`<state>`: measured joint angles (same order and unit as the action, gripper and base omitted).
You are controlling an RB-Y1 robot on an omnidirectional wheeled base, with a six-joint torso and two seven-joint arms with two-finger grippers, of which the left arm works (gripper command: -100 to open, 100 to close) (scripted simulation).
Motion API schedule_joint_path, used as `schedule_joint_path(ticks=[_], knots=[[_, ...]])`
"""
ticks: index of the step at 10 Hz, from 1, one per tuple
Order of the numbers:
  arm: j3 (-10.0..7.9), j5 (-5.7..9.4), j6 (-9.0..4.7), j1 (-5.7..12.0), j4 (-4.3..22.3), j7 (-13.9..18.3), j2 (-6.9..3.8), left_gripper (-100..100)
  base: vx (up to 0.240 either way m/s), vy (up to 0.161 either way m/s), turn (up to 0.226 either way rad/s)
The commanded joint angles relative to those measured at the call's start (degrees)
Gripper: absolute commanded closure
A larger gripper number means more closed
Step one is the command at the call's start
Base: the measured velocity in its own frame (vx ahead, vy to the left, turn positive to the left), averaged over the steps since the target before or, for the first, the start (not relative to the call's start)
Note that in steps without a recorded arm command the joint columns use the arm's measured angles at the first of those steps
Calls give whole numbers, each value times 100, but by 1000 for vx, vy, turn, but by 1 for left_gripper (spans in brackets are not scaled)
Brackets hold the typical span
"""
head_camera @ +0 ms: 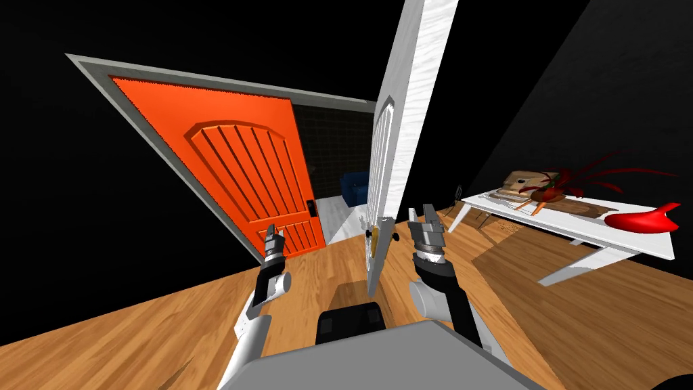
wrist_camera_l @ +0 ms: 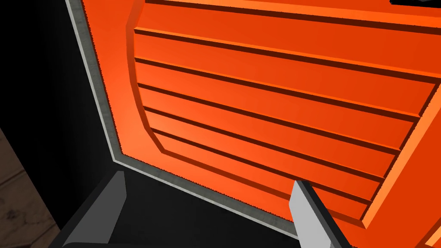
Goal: Pull the door open
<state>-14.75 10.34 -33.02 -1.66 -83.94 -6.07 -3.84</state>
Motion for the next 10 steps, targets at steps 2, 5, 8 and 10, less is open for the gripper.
schedule_joint_path(ticks=[2,5,8,10], knots=[[-125,79,26,283,401,-126,-62,-100,44,45,-85],[-201,125,16,475,814,-213,-85,-100,39,44,-73],[-352,217,-3,858,1345,-386,-132,-100,36,46,-85],[-425,262,-12,1044,1699,-470,-152,-100,40,43,-96]])
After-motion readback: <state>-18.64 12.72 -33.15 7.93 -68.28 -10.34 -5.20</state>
